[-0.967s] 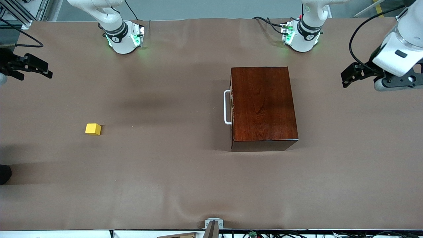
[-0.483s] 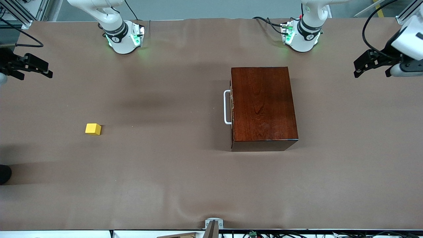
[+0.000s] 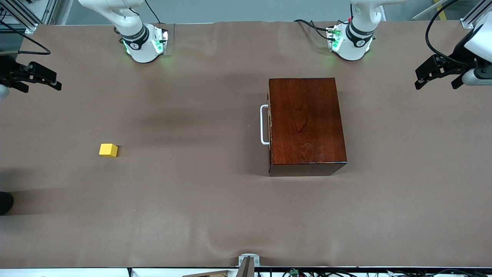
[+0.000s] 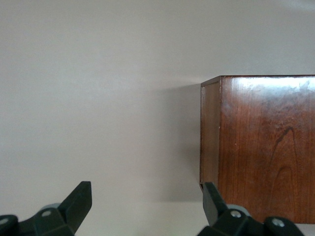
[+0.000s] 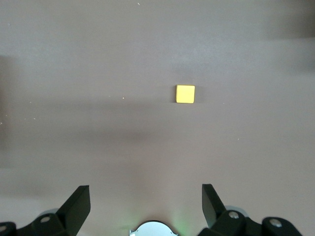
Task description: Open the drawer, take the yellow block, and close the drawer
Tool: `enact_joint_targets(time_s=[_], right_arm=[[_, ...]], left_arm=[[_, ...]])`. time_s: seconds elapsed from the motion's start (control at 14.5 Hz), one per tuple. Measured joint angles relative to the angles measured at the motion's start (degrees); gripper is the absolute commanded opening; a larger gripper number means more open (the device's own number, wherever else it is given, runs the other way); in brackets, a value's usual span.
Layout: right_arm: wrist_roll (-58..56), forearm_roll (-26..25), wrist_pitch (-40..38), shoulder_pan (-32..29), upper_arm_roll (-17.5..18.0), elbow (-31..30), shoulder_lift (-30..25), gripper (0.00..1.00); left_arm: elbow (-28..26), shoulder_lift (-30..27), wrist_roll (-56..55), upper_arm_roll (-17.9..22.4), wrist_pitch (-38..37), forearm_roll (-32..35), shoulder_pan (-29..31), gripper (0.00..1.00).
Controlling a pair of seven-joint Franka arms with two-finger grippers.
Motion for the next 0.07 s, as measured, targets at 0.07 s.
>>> enact_joint_targets(time_s=[0.07], right_arm=[[0.0, 0.0, -0.1, 0.0, 0.0, 0.0, 0.0, 1.0]], left_arm=[[0.0, 0.1, 0.0, 0.0, 0.0, 0.0, 0.0, 1.0]])
